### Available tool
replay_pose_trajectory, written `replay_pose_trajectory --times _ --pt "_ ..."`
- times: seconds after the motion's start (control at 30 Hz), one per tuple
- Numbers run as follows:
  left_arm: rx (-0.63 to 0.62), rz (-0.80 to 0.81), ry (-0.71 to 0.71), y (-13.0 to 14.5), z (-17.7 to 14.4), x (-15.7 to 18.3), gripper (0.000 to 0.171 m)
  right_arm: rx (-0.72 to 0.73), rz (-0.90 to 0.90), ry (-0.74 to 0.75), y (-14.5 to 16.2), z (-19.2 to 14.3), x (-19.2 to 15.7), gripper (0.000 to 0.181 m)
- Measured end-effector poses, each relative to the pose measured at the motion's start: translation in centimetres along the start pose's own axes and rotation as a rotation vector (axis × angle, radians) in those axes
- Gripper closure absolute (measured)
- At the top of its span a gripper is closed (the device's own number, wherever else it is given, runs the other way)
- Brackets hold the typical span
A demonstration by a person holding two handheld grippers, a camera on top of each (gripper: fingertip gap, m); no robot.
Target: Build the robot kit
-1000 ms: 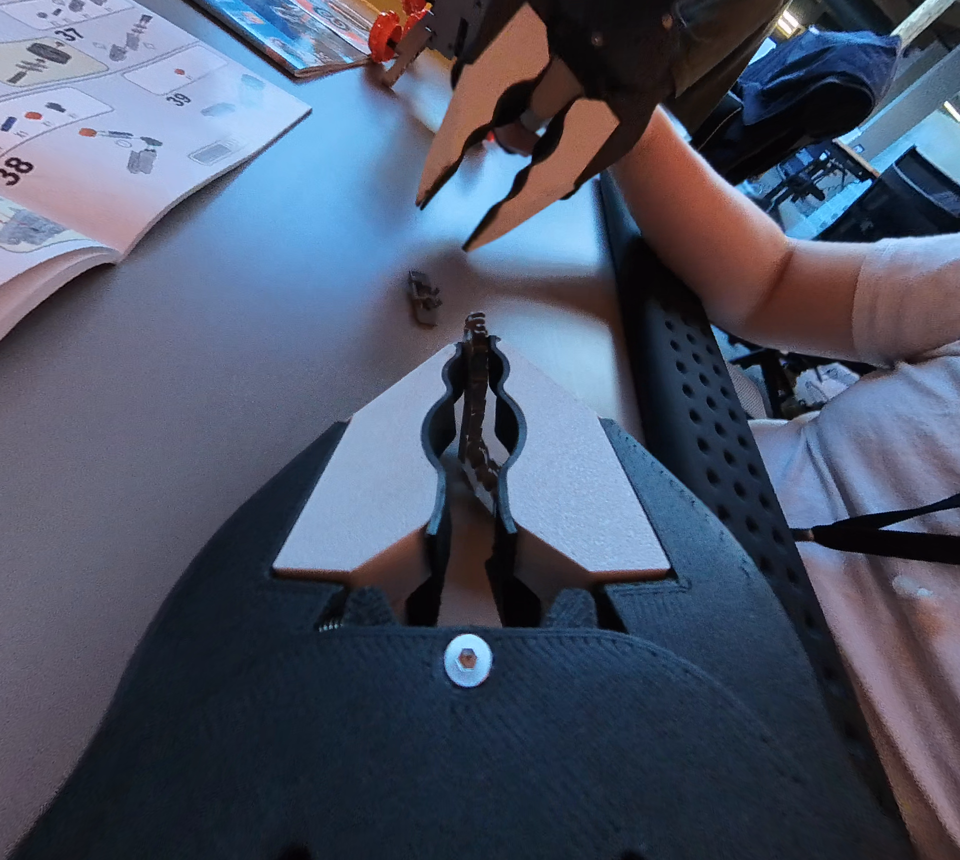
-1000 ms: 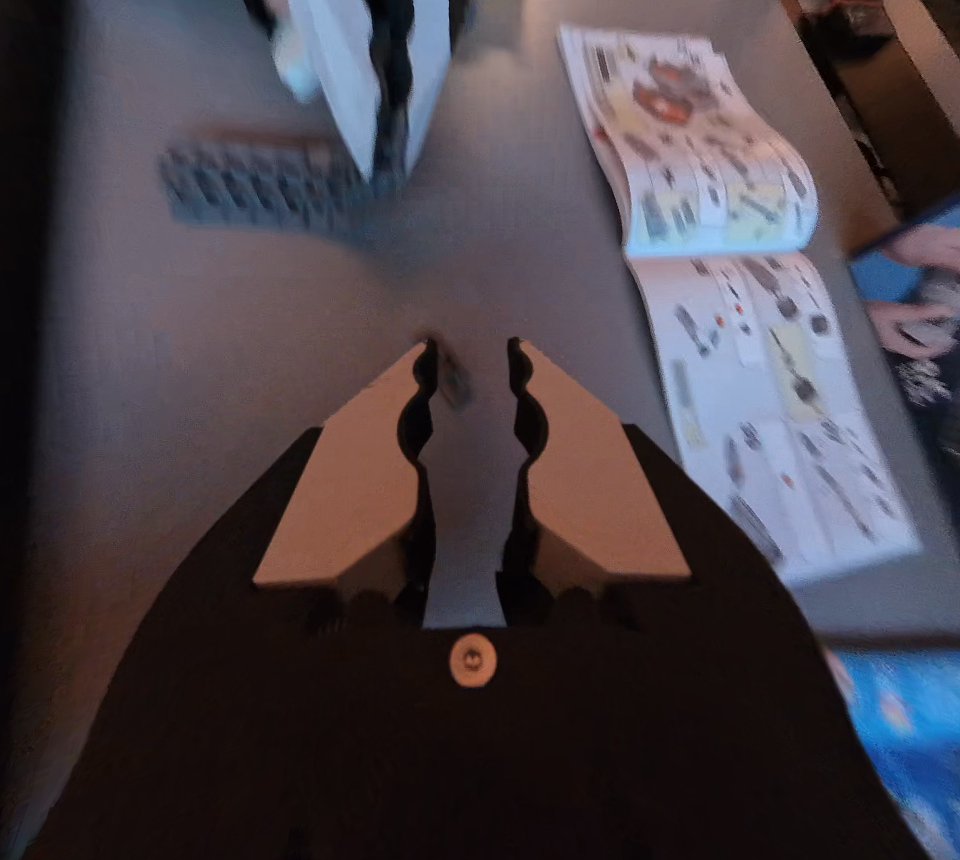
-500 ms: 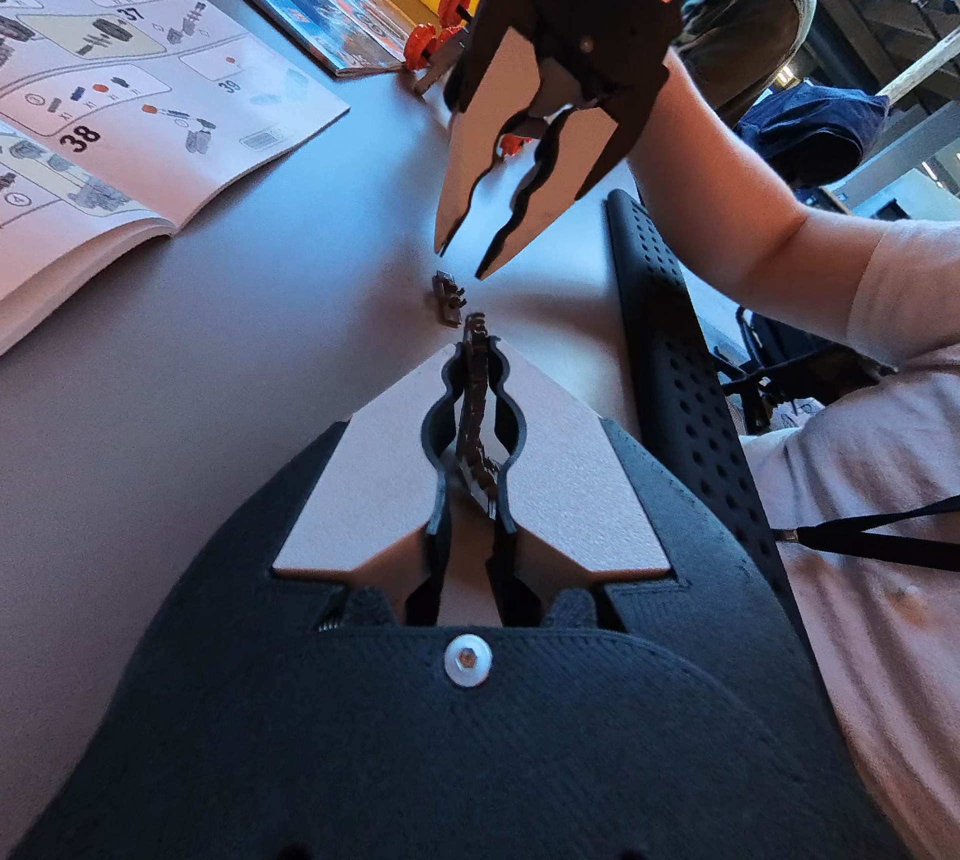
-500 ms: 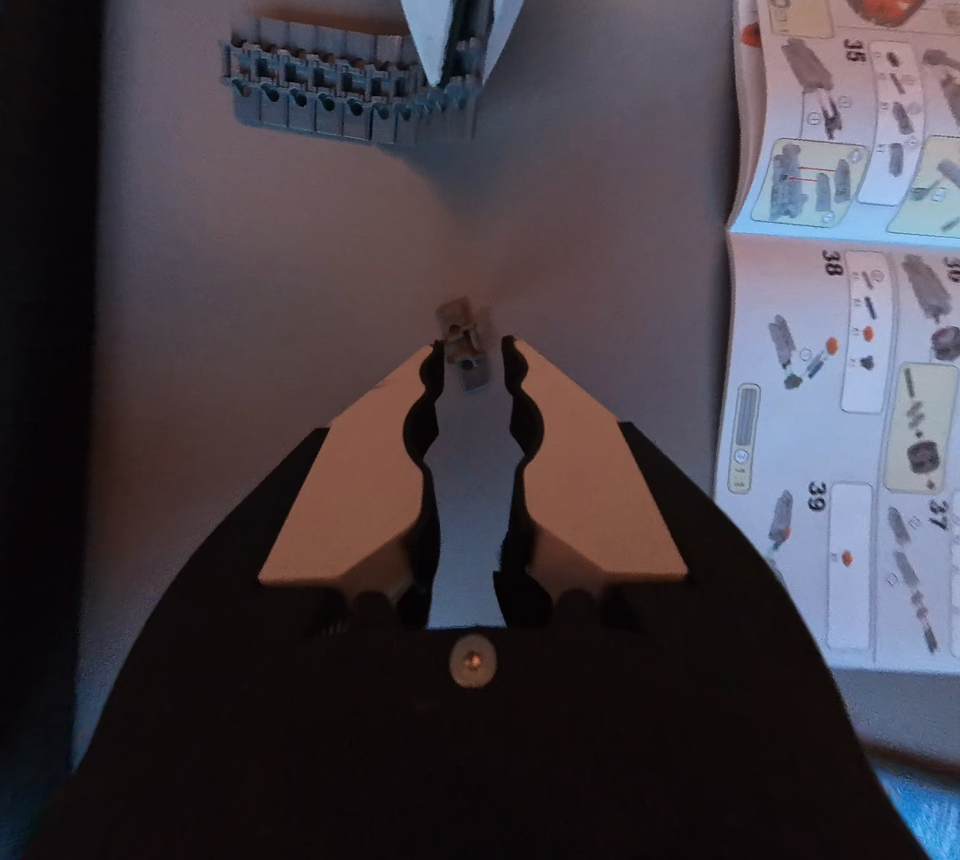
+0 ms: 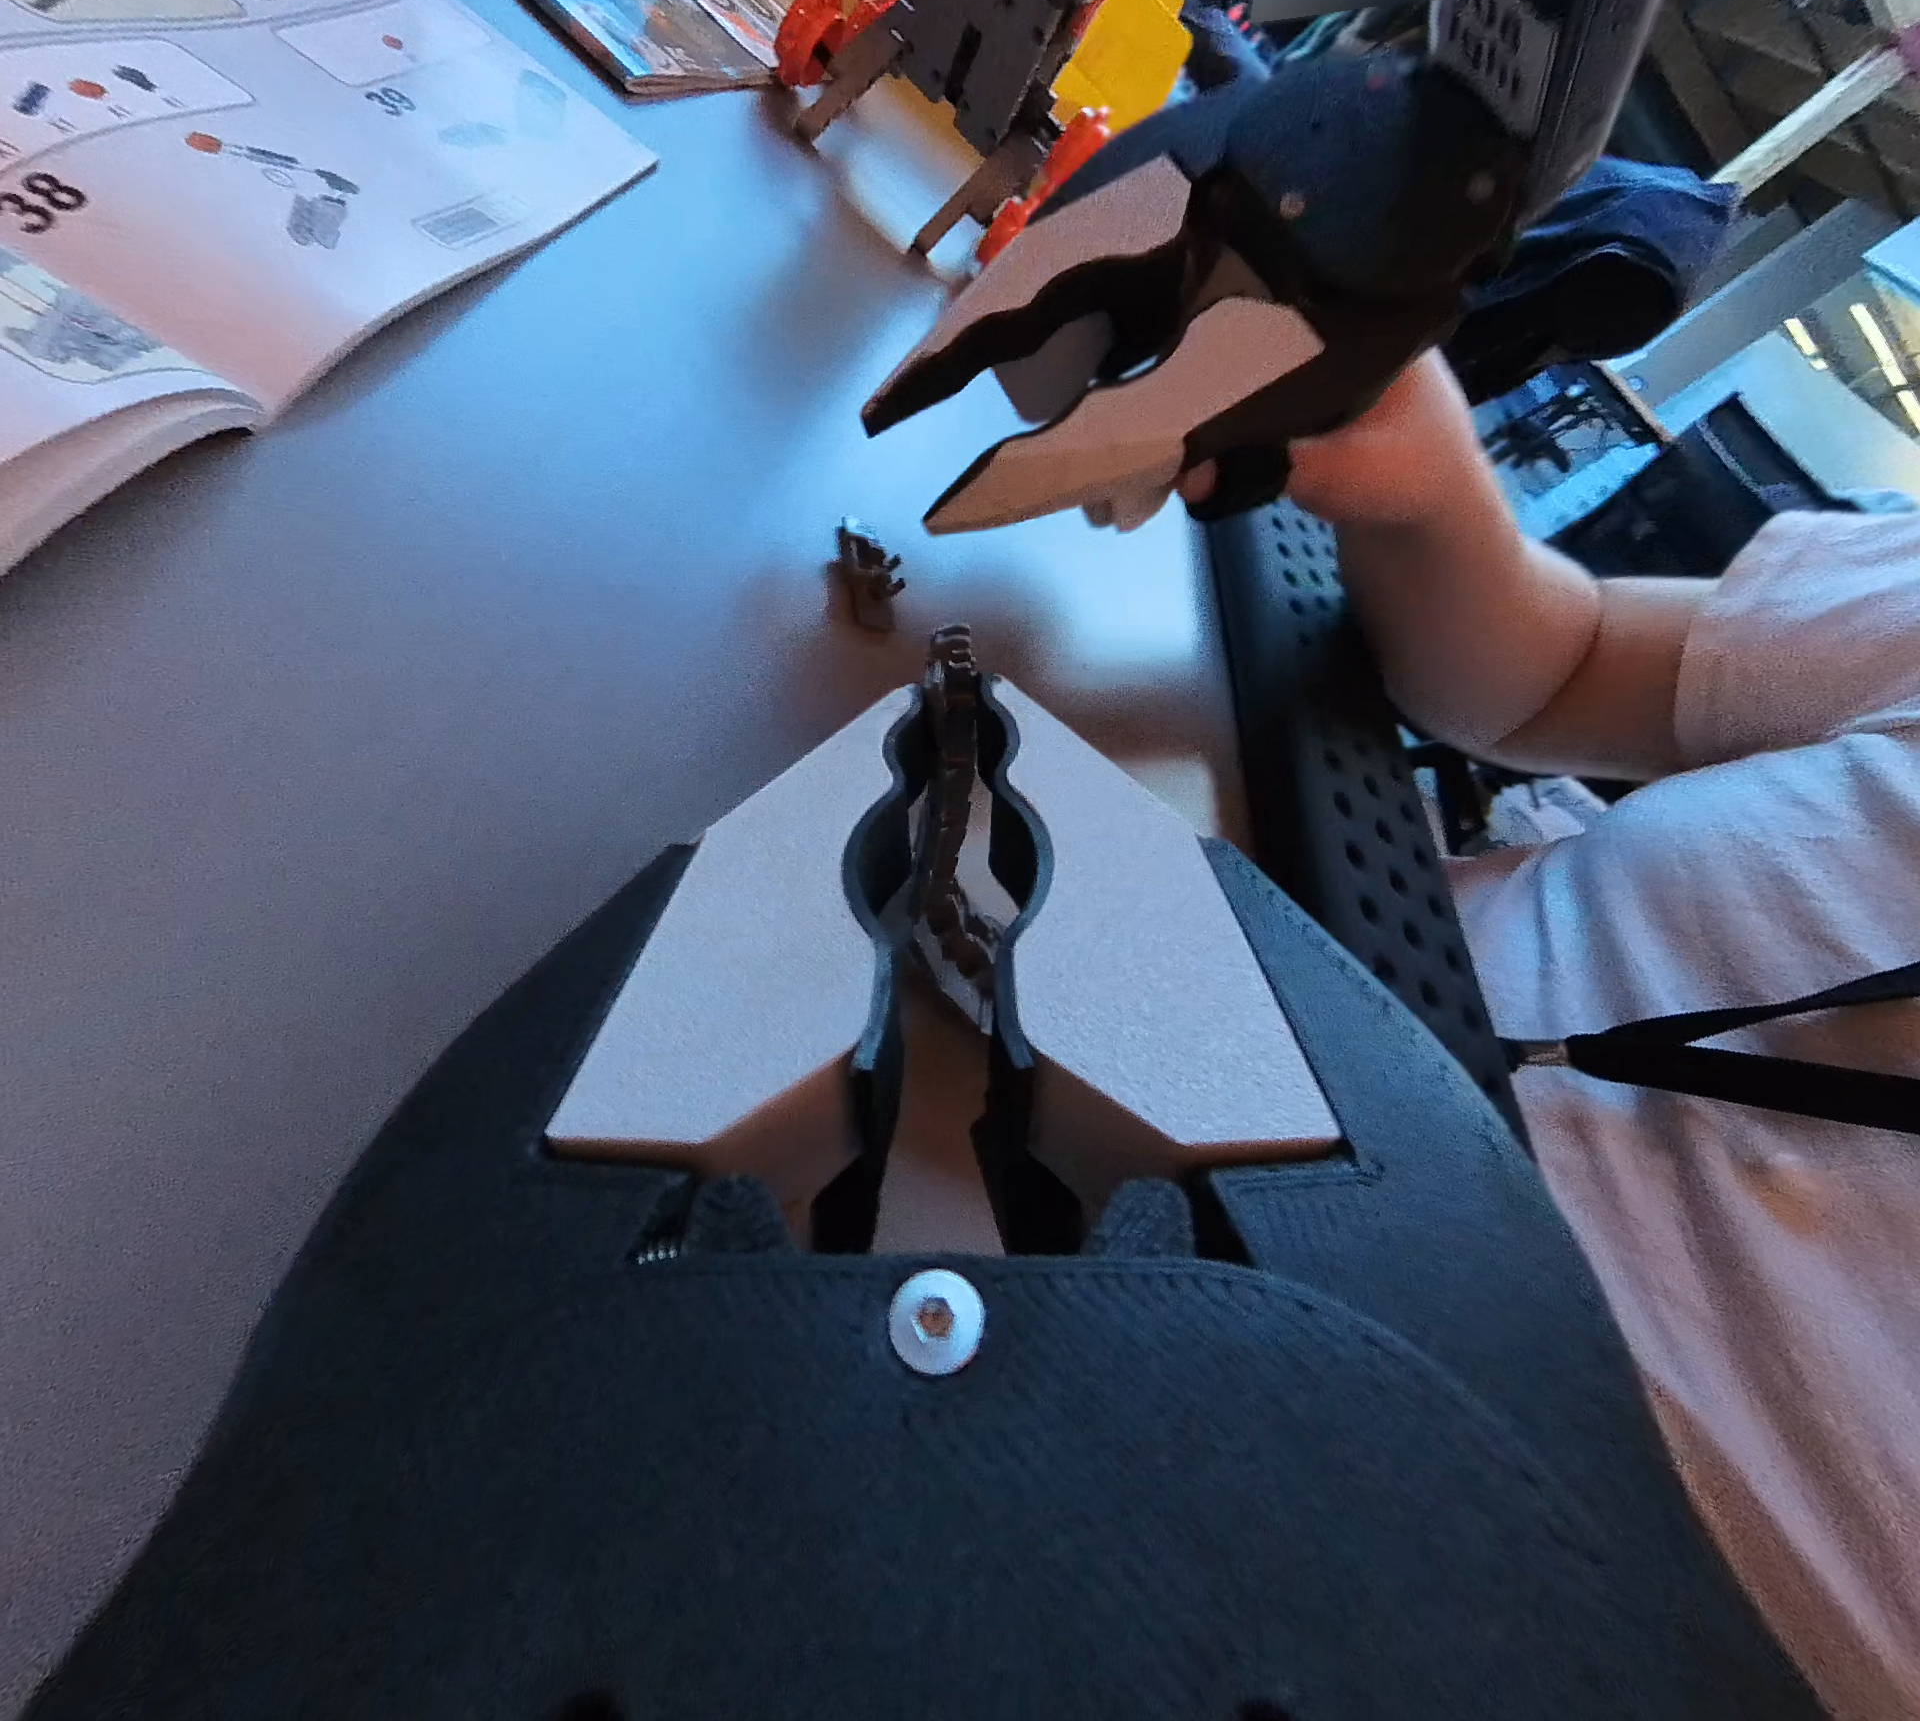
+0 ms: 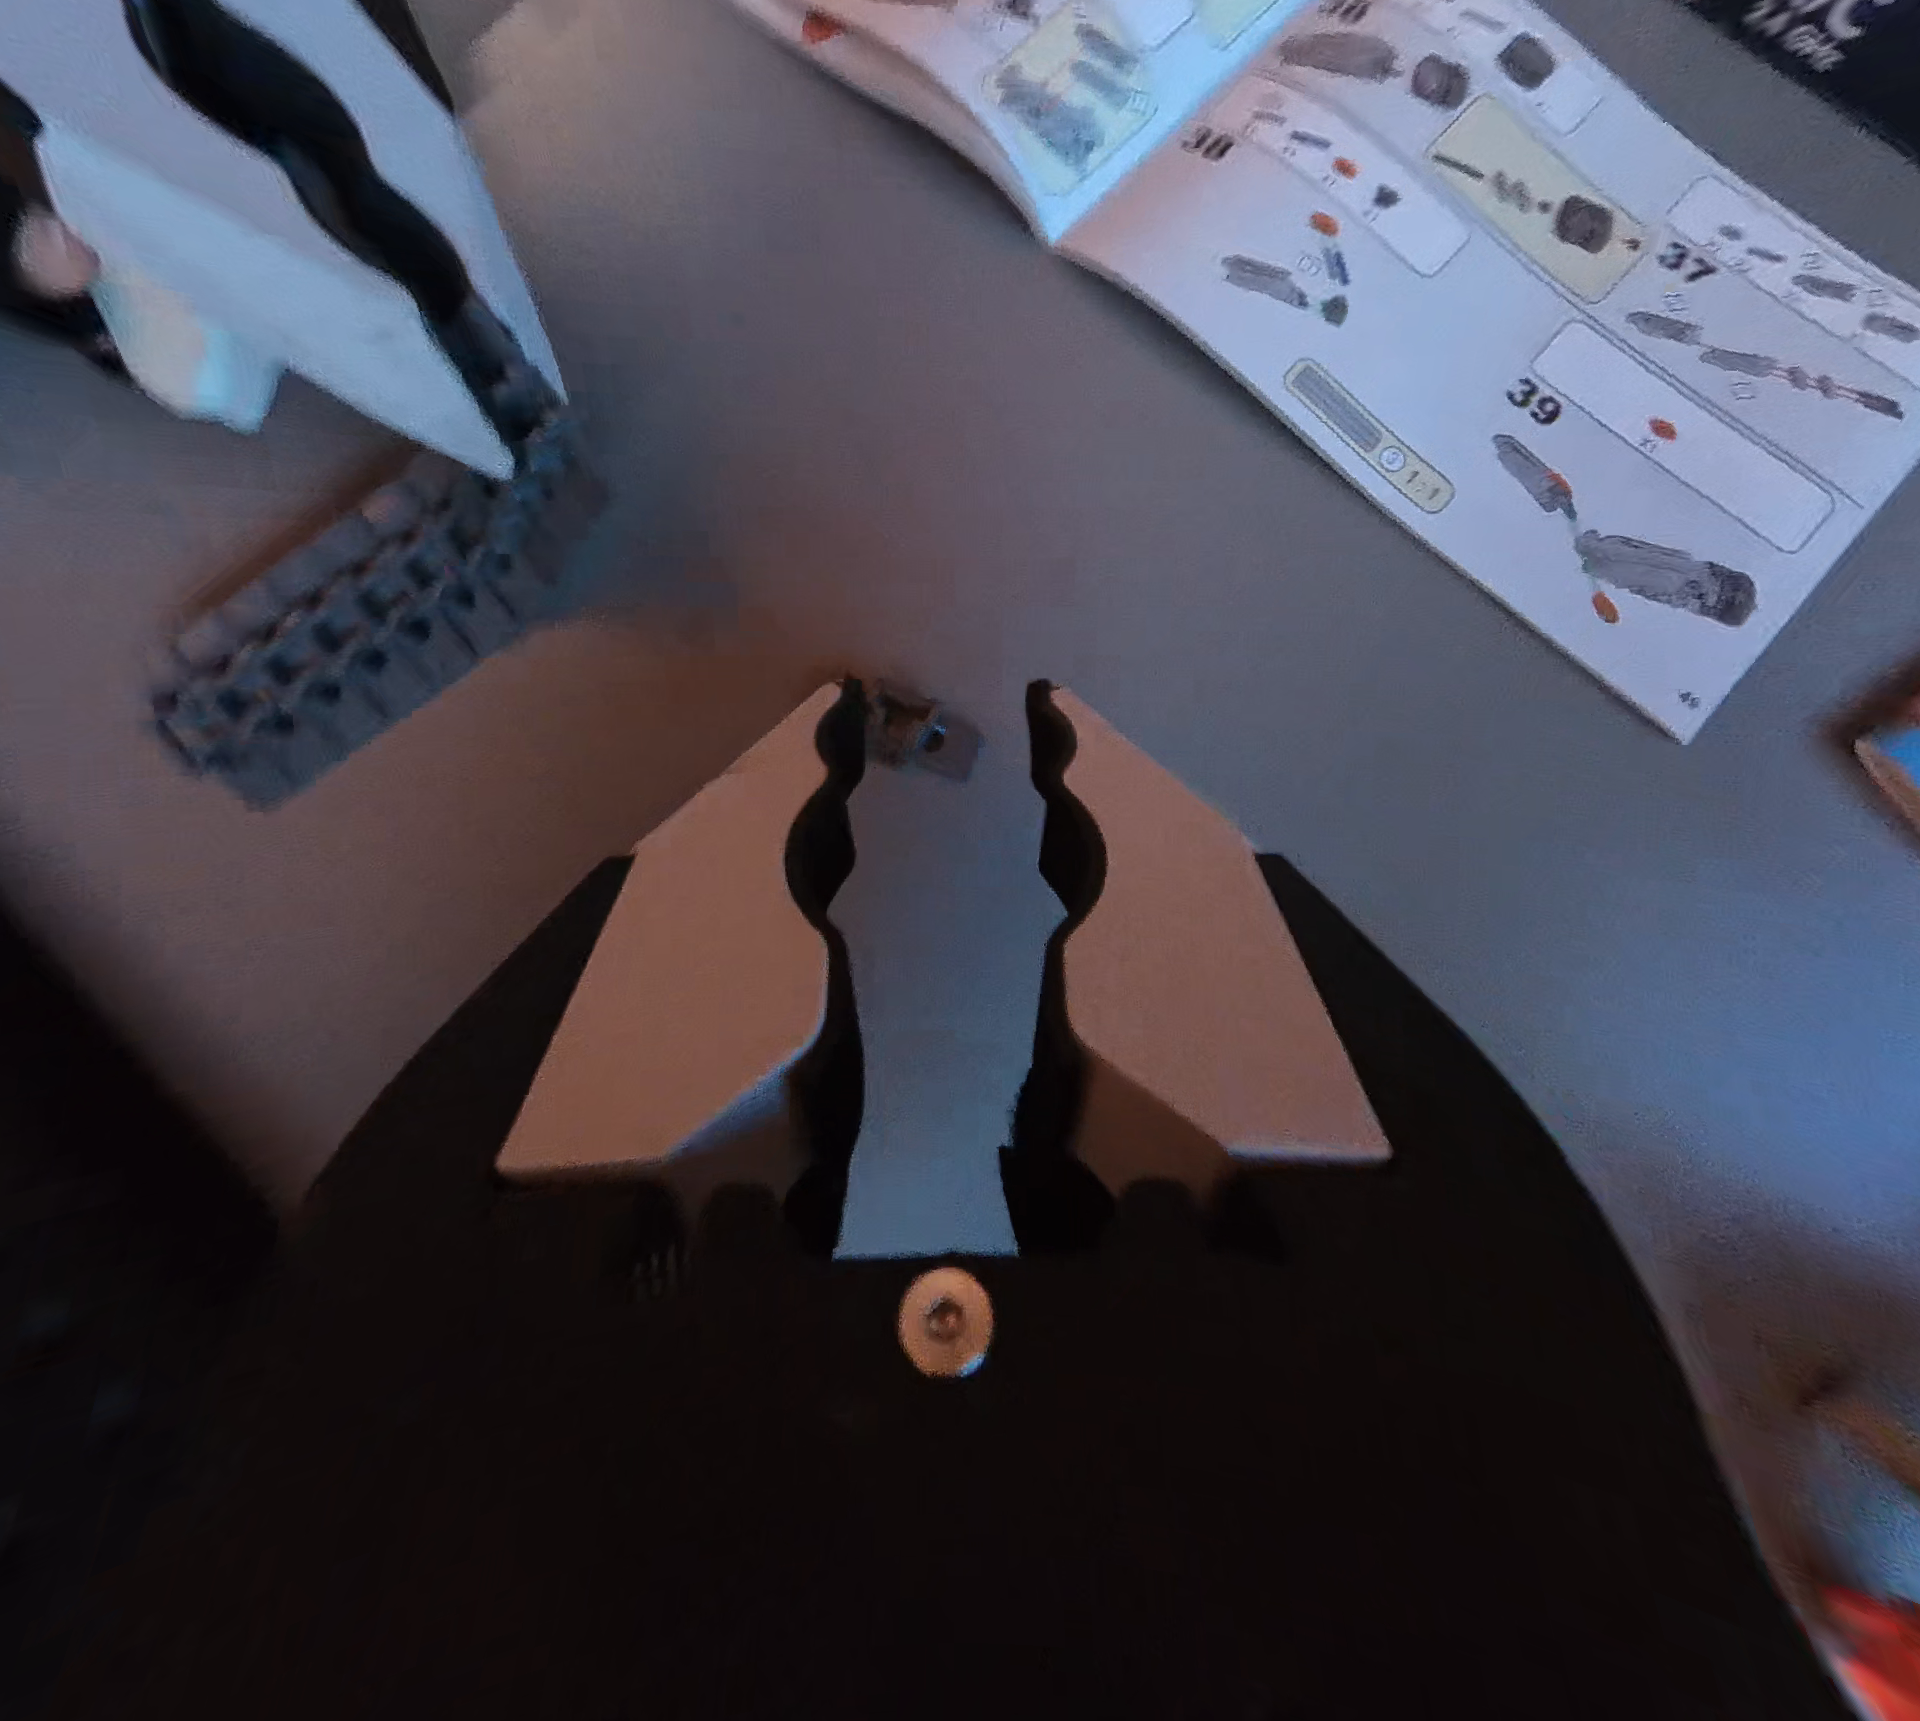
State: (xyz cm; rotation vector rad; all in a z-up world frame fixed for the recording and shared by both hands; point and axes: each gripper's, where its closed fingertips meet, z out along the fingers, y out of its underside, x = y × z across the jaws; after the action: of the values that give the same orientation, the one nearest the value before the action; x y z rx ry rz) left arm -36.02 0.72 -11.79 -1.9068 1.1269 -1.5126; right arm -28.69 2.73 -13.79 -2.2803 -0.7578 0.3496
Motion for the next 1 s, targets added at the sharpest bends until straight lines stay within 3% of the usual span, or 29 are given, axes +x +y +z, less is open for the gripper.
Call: replay_pose_trajectory --times 0.07,0.2,0.37,0.43,0.5,0.57,0.6,0.73,0.83,1.0 --pt "0.004 -0.008 0.004 0.0 0.1 0.1 0.166 0.058 0.023 0.035 -0.1 0.3 -0.7 0.151" --pt "0.005 0.029 -0.019 -0.1 0.1 0.2 0.166 -0.051 -0.042 0.134 1.8 1.3 -0.3 0.152" --pt "-0.024 0.020 -0.006 0.4 0.3 0.3 0.166 -0.070 -0.078 0.042 2.0 1.4 -0.8 0.171" --pt "-0.031 0.010 0.013 0.5 0.2 0.5 0.166 -0.072 -0.267 -0.137 2.0 1.5 -2.7 0.171" --pt "-0.042 -0.004 0.033 0.7 0.2 0.6 0.166 -0.037 -0.572 -0.315 2.5 1.1 -4.8 0.171" --pt "-0.053 -0.021 0.043 0.9 0.2 0.6 0.166 0.030 -0.793 -0.225 1.8 1.0 -3.8 0.170" --pt "-0.055 -0.026 0.046 0.9 0.2 0.6 0.166 0.064 -0.817 -0.196 1.1 0.8 -3.7 0.158" --pt "-0.058 -0.020 0.041 1.0 0.2 0.6 0.166 0.012 -0.468 -0.268 0.9 0.2 -3.8 0.163" --pt "-0.060 -0.031 0.027 1.0 0.2 0.3 0.166 0.029 -0.171 -0.162 0.7 0.9 -1.8 0.147" --pt "-0.059 -0.035 -0.010 1.0 0.2 -0.2 0.166 0.067 0.091 -0.074 0.7 0.2 -1.3 0.145"
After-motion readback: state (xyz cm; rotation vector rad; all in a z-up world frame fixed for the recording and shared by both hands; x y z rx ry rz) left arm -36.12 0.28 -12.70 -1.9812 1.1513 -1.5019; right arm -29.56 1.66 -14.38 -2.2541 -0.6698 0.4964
